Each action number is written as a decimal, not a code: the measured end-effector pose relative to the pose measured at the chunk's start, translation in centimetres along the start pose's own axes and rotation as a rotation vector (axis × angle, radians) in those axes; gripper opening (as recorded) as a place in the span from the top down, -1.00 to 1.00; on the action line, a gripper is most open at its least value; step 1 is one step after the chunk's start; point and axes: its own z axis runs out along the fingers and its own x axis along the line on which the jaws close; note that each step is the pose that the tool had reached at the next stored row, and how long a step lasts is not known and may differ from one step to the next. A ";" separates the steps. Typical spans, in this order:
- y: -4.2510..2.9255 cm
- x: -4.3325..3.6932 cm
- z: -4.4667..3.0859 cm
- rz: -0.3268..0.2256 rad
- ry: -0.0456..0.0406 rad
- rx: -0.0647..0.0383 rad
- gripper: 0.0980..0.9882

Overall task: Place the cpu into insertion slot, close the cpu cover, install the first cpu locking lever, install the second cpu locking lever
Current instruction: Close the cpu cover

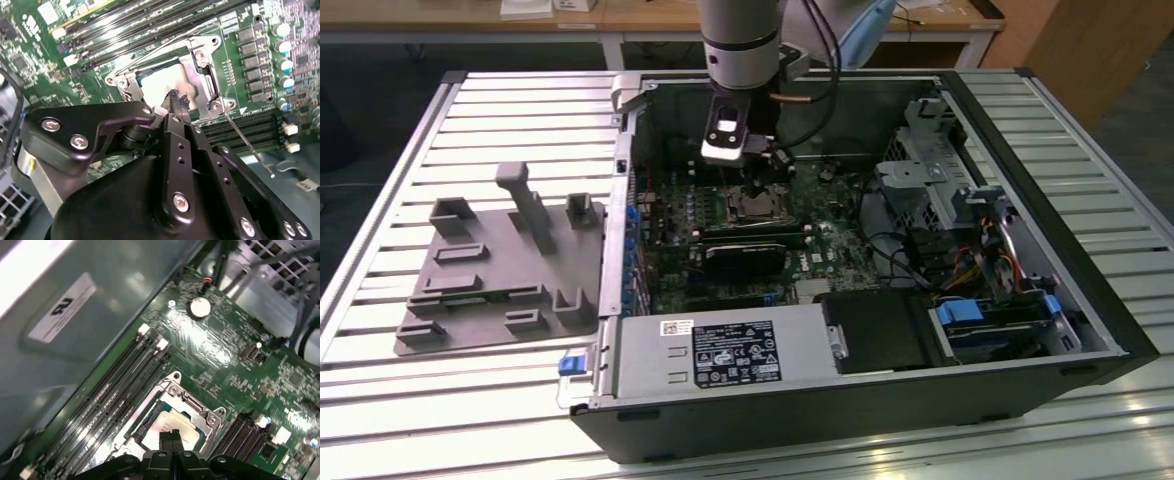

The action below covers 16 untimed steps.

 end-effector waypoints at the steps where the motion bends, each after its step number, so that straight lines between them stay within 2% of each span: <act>1: 0.00 0.00 0.00 -0.019 0.0000 -0.001 0.99; 16: -0.02 0.02 0.03 -0.282 0.0030 -0.015 0.99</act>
